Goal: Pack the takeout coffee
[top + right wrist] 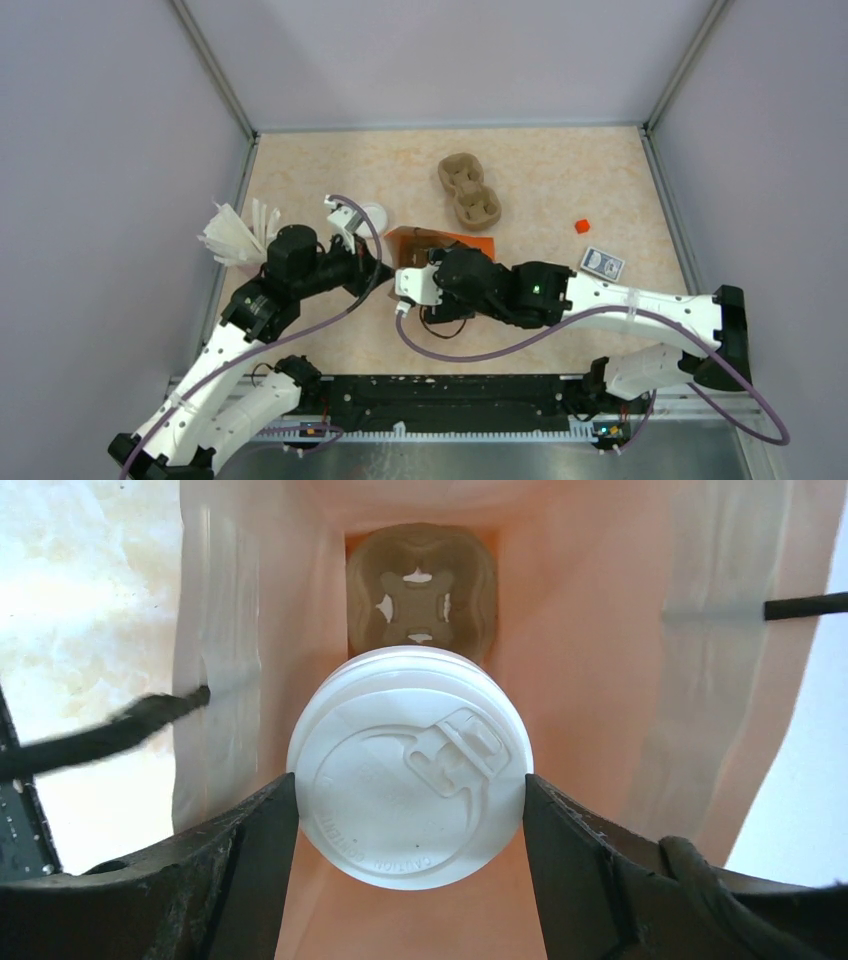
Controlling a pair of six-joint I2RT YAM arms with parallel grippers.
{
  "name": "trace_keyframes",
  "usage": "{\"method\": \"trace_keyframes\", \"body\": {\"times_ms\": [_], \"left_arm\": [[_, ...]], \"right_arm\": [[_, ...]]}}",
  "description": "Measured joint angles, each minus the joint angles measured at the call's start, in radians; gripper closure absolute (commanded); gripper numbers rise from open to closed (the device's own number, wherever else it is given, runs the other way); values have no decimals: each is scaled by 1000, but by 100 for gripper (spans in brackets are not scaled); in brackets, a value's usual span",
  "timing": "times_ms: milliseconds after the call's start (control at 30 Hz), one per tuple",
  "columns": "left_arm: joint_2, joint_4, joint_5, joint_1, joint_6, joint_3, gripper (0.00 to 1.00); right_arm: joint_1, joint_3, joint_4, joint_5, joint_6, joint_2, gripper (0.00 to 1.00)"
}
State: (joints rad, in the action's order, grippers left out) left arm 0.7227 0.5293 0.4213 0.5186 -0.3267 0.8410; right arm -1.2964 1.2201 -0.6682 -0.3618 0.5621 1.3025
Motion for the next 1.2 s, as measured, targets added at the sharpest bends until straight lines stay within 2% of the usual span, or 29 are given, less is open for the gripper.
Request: {"method": "trace_keyframes", "body": {"times_ms": [233,533,567,633,700,733,767,967,1200], "left_arm": [[-13,-40,47,0,35,-36,100],[-24,-37,61,0,68,-43,100],[-28,-37,61,0,69,-46,98],[-34,-35,59,0,68,-47,85],[-37,-33,48,0,63,-47,77],[-39,-28,32,0,53,-47,67],[-40,-23,16,0,41,-46,61],[-68,21,-102,0,-94,-41,45],[-112,32,-172,0,-231,-36,39]], "right_arm": [[54,38,8,16,42,13,37],[87,39,10,35,172,40,37],[89,39,10,40,185,51,37],[91,39,8,51,203,74,37],[91,39,2,67,214,95,38],[91,39,-1,75,217,100,38],[91,39,-2,82,220,100,38],[91,23,47,97,216,91,38],[91,-24,70,97,211,69,38]]}}
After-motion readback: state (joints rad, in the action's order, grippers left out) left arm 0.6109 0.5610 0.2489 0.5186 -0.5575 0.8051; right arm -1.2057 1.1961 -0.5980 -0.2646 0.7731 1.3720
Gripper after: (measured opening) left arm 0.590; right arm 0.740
